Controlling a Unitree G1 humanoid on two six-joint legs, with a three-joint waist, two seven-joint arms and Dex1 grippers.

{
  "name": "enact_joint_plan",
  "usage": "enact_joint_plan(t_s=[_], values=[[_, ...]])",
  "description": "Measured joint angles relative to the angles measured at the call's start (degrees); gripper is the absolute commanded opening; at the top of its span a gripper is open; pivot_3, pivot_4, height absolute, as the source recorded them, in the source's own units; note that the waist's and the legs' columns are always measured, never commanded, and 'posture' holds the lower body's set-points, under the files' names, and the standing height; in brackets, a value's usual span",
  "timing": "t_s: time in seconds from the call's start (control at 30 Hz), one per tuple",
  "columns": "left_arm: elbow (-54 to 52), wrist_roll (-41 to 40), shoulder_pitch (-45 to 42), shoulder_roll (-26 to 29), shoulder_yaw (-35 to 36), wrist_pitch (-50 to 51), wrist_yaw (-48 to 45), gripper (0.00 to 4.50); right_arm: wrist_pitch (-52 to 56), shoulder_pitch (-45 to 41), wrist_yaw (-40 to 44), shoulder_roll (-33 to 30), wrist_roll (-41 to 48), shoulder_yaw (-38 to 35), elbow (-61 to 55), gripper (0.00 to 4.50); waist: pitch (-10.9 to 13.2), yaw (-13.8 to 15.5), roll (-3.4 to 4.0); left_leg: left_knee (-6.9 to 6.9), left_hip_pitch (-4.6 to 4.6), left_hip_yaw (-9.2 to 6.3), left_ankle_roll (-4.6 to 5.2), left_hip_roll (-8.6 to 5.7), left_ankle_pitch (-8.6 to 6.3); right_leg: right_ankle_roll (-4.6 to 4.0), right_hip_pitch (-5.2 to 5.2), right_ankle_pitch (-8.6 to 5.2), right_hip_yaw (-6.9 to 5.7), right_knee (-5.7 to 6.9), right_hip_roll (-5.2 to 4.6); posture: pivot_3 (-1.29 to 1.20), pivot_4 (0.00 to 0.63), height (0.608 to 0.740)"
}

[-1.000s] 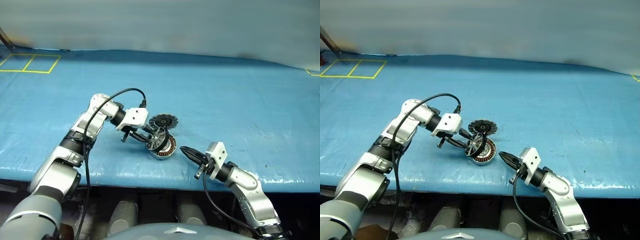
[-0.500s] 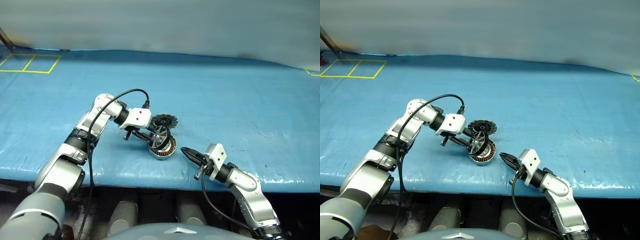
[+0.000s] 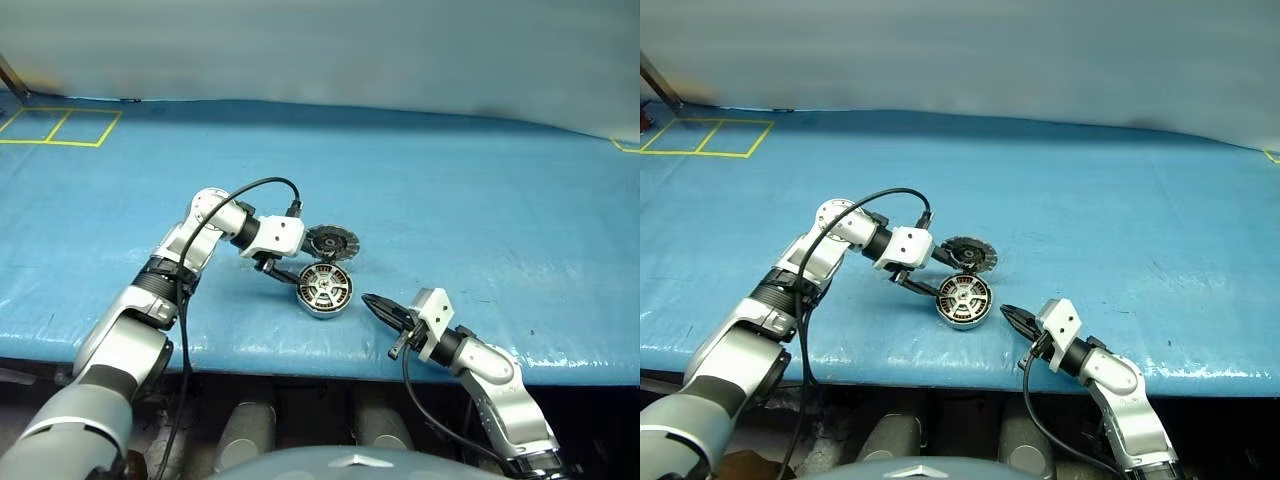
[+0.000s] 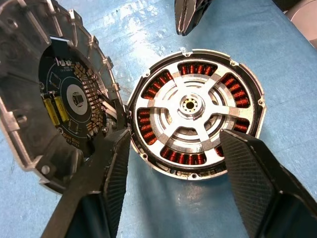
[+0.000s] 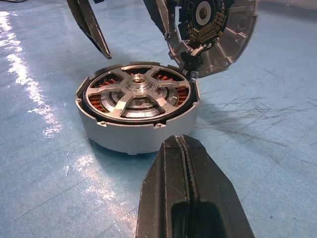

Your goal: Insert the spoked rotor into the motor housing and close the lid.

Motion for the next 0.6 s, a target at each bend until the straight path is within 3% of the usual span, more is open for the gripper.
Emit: enact_joint_plan(t_s=[0.3, 0.6], values=[[-5.73, -5.77, 1.86, 0.92, 3.21, 4.81, -0.14, 2.96, 1.77, -0.37, -0.4, 0.01, 0.48, -0.06, 0.18, 0.0, 0.0, -0.16, 0.0, -0.02, 0.01, -0.01, 0.0, 0.01, 0.0, -0.01, 0.0, 0.0, 0.0, 0.0, 0.0, 0.0, 0.15, 0.74], [-17.2, -10.05, 14.43, 5.02, 6.13, 11.61, 2.9, 2.96, 8.84, -3.28, -0.5, -0.31, 2.59, 0.07, -3.88, 0.0, 0.01, -0.01, 0.04, 0.01, 0.11, -0.01, -0.01, 0.02, 0.01, -0.05, 0.07, -0.02, 0.04, 0.05, 0.0, 0.0, 0.15, 0.74]])
